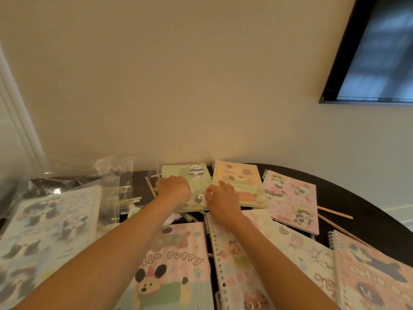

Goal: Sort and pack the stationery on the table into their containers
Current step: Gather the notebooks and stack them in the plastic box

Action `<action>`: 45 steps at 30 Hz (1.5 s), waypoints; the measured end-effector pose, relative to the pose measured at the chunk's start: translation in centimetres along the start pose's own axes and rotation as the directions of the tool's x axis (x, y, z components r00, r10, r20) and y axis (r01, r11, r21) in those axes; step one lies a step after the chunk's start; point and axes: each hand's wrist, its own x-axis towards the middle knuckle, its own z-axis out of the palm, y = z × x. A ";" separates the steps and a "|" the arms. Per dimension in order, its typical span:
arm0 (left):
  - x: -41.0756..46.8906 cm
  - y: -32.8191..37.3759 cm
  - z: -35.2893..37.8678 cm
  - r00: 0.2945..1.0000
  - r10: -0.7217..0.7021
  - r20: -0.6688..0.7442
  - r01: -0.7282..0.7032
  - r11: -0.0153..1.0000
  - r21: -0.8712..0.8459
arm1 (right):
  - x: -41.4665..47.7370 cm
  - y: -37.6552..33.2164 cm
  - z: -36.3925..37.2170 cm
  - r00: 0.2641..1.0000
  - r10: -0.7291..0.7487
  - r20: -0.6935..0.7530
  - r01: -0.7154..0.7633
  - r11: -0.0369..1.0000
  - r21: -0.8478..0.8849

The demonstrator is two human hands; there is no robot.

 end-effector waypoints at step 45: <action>-18.9 -17.2 -7.0 0.936 -0.124 -0.331 -0.214 0.545 -0.811 | -17.9 -6.4 -7.2 0.998 0.055 -0.019 0.004 0.254 0.967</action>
